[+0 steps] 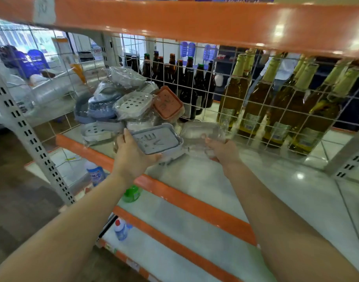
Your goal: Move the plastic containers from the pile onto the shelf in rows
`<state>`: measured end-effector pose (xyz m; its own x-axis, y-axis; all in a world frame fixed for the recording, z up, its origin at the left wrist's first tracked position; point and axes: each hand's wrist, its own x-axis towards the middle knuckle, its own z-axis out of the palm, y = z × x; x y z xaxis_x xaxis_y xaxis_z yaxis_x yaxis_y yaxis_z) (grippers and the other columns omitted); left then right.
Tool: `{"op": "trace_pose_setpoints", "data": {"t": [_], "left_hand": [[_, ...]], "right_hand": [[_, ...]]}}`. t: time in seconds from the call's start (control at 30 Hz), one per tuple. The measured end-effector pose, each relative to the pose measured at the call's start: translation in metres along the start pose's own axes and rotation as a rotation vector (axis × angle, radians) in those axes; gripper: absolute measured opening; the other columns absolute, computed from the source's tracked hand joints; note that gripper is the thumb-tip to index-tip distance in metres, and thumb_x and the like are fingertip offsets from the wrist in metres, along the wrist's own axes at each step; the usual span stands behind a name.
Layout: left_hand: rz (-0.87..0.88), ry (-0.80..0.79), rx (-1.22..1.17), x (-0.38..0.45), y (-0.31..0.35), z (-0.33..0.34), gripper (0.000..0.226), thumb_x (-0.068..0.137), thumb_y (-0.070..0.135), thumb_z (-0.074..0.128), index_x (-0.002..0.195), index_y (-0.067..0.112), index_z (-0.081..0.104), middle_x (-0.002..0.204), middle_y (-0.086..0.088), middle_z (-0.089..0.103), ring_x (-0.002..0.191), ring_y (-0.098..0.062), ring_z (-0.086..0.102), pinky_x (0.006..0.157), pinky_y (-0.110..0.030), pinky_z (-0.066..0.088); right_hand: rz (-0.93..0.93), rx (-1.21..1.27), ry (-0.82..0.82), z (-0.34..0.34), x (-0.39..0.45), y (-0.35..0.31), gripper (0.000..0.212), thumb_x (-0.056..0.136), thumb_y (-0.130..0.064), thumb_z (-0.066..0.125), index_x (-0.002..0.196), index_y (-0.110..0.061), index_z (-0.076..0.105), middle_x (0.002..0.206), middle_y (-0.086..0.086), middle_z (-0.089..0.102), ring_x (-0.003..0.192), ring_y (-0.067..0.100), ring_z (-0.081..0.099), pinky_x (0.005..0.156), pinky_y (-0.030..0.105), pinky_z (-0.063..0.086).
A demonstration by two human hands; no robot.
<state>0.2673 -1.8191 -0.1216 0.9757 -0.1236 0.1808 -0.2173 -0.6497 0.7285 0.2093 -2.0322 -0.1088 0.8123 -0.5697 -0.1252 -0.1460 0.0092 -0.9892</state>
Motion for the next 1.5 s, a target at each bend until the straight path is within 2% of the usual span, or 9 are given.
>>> {"op": "trace_pose_setpoints", "data": {"t": [0.33,0.47,0.63,0.7,0.8,0.97,1.23,1.4,1.5], "left_hand": [[0.069,-0.075,-0.025,-0.045,0.036,0.030,0.110,0.062,0.037,0.086,0.142,-0.001,0.022,0.140,-0.017,0.029,0.128,-0.033,0.038,0.104,-0.038,0.034],[0.126,-0.139,-0.079,-0.056,0.076,0.058,0.106,0.059,0.043,0.086,0.138,0.005,0.027,0.136,-0.014,0.037,0.125,-0.032,0.041,0.101,-0.046,0.040],[0.186,-0.244,-0.072,-0.092,0.142,0.103,0.108,0.062,0.045,0.085,0.141,0.004,0.025,0.141,-0.019,0.034,0.127,-0.035,0.040,0.103,-0.046,0.039],[0.231,-0.254,-0.135,-0.108,0.167,0.129,0.123,0.047,0.068,0.082,0.140,0.010,0.026,0.137,-0.012,0.040,0.123,-0.031,0.047,0.099,-0.047,0.046],[0.272,-0.306,-0.096,-0.138,0.210,0.159,0.112,0.061,0.053,0.083,0.143,0.004,0.025,0.141,-0.012,0.035,0.129,-0.029,0.038,0.102,-0.039,0.040],[0.303,-0.366,-0.174,-0.174,0.265,0.232,0.131,0.033,0.088,0.066,0.139,0.016,0.036,0.135,-0.007,0.049,0.120,-0.027,0.053,0.092,-0.046,0.052],[0.384,-0.385,-0.222,-0.258,0.358,0.299,0.128,0.039,0.082,0.072,0.138,0.008,0.039,0.133,-0.011,0.050,0.117,-0.026,0.054,0.093,-0.044,0.051],[0.377,-0.419,-0.197,-0.298,0.399,0.332,0.116,0.065,0.050,0.080,0.148,0.002,0.015,0.145,-0.016,0.029,0.128,-0.033,0.039,0.098,-0.041,0.041],[0.367,-0.409,-0.192,-0.306,0.415,0.351,0.121,0.068,0.051,0.078,0.151,0.004,0.004,0.149,-0.016,0.021,0.132,-0.035,0.035,0.100,-0.042,0.039]], "right_hand": [[-0.010,-0.047,0.247,-0.081,-0.061,0.004,0.035,0.085,-0.027,0.070,0.066,-0.020,0.042,0.065,-0.003,0.050,0.057,0.008,0.048,0.068,0.031,0.047],[-0.087,-0.009,0.382,-0.139,-0.076,0.005,0.031,0.083,-0.027,0.073,0.092,-0.013,0.046,0.081,-0.007,0.053,0.071,0.006,0.053,0.072,0.026,0.049],[-0.258,-0.129,0.612,-0.223,-0.107,0.006,0.038,0.088,-0.026,0.065,0.115,-0.014,0.040,0.087,-0.006,0.053,0.074,0.009,0.053,0.048,0.005,0.038],[-0.307,-0.151,0.683,-0.258,-0.121,0.008,0.036,0.087,-0.029,0.066,0.108,-0.018,0.038,0.083,-0.011,0.052,0.076,0.011,0.055,0.056,0.010,0.043],[-0.300,-0.135,0.737,-0.313,-0.138,0.013,0.050,0.082,-0.032,0.071,0.119,-0.017,0.042,0.101,-0.002,0.060,0.092,0.021,0.061,0.079,0.037,0.053],[-0.283,-0.182,0.791,-0.409,-0.172,0.012,0.067,0.081,-0.025,0.073,0.135,-0.012,0.036,0.122,0.004,0.057,0.105,0.018,0.060,0.089,0.030,0.050],[-0.332,-0.187,0.937,-0.531,-0.214,0.028,0.074,0.080,-0.031,0.073,0.140,-0.015,0.032,0.130,0.004,0.054,0.120,0.019,0.053,0.104,0.041,0.043],[-0.354,-0.122,0.990,-0.583,-0.232,0.044,0.074,0.085,-0.027,0.069,0.144,-0.014,0.028,0.126,-0.009,0.049,0.116,0.006,0.047,0.098,0.019,0.036],[-0.377,-0.091,1.081,-0.607,-0.234,0.054,0.075,0.080,-0.038,0.070,0.142,-0.013,0.034,0.134,0.003,0.052,0.123,0.015,0.051,0.106,0.036,0.041]]}}
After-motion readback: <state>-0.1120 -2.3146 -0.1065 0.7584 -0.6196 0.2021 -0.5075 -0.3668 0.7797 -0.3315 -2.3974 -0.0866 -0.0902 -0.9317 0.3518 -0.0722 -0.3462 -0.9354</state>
